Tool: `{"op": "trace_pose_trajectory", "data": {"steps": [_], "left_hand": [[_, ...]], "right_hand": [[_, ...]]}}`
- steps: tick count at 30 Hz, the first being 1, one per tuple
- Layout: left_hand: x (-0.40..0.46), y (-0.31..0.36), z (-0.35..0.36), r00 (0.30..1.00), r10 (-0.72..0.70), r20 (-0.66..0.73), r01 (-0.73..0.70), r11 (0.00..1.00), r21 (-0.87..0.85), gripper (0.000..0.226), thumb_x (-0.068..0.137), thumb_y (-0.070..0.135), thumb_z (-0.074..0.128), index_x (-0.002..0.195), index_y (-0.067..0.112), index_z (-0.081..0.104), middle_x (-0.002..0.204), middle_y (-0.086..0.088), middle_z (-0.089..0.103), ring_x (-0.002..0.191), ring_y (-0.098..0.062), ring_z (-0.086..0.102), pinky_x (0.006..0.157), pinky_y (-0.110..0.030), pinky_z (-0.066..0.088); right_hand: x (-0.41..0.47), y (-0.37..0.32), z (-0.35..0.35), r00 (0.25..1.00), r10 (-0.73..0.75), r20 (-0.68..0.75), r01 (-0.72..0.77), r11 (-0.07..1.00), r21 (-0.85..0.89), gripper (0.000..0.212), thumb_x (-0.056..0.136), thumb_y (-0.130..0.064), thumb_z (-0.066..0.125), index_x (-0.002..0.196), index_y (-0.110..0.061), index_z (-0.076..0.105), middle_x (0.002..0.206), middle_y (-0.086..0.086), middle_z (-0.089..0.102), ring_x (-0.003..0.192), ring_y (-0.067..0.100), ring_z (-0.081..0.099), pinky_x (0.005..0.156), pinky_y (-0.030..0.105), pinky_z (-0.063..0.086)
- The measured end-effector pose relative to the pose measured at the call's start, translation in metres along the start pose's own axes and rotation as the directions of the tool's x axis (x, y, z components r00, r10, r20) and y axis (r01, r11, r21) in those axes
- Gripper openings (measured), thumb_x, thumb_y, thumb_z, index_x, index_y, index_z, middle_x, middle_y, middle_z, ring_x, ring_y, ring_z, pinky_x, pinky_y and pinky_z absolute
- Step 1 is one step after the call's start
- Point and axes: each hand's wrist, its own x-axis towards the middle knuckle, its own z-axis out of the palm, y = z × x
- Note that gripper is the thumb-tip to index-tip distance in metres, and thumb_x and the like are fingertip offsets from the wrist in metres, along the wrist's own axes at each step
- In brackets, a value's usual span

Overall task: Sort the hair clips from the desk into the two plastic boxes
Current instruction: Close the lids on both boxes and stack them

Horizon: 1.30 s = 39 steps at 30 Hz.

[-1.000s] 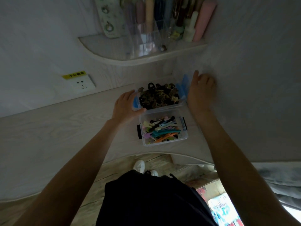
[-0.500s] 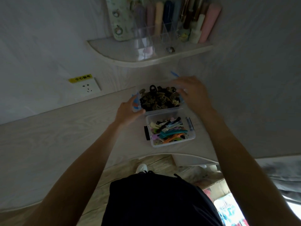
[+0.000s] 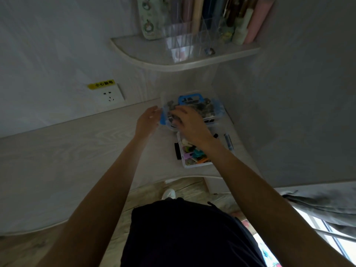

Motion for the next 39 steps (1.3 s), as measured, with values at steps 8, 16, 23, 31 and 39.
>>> {"op": "trace_pose_trajectory", "data": {"steps": [8,16,23,31,39], "left_hand": [[0.002,0.015,0.013,0.997,0.041,0.057,-0.056,0.955,0.290,0.070,0.079,0.026,0.071,0.139,0.013,0.037,0.134,-0.007,0.050,0.118,-0.023,0.053,0.095,-0.029,0.044],[0.000,0.007,0.010,0.994,0.095,0.061,-0.107,0.964,0.245,0.063,0.075,0.014,0.072,0.132,0.014,0.046,0.112,0.001,0.056,0.102,-0.013,0.057,0.090,-0.028,0.047],[0.005,-0.007,0.012,0.987,0.159,0.013,-0.152,0.916,0.370,0.068,0.076,0.037,0.072,0.136,0.026,0.042,0.129,-0.009,0.050,0.113,-0.026,0.053,0.097,-0.041,0.046],[0.012,-0.007,0.011,0.992,-0.124,0.019,0.124,0.992,0.004,0.092,0.066,0.024,0.083,0.141,0.025,0.028,0.134,-0.014,0.051,0.122,-0.024,0.050,0.103,-0.043,0.043],[0.009,-0.013,0.019,0.998,-0.049,-0.045,0.052,0.997,0.057,0.060,0.068,0.026,0.080,0.122,0.012,0.060,0.113,-0.008,0.068,0.101,-0.020,0.066,0.094,-0.041,0.052]], "right_hand": [[-0.010,0.088,-0.032,0.868,0.470,-0.162,-0.466,0.882,0.062,0.036,0.094,-0.016,0.050,0.128,-0.006,0.049,0.129,0.018,0.054,0.115,0.034,0.052,0.096,0.038,0.042],[-0.013,0.100,-0.026,0.908,0.395,-0.138,-0.394,0.918,0.030,0.032,0.094,-0.015,0.050,0.122,-0.002,0.055,0.105,0.024,0.065,0.091,0.034,0.061,0.070,0.027,0.040],[-0.007,0.111,-0.032,0.900,0.429,-0.077,-0.436,0.893,-0.111,0.034,0.089,-0.029,0.057,0.115,-0.007,0.059,0.110,0.021,0.062,0.096,0.034,0.058,0.076,0.034,0.046],[-0.008,0.120,-0.034,0.794,0.595,0.122,-0.569,0.660,0.490,0.071,0.083,-0.020,0.068,0.140,-0.013,0.026,0.144,0.009,0.034,0.122,0.018,0.040,0.102,0.034,0.040],[-0.008,0.114,-0.022,0.713,0.698,0.067,-0.637,0.605,0.478,0.064,0.083,-0.026,0.068,0.137,-0.006,0.039,0.135,0.014,0.050,0.120,0.028,0.051,0.101,0.038,0.045]]}}
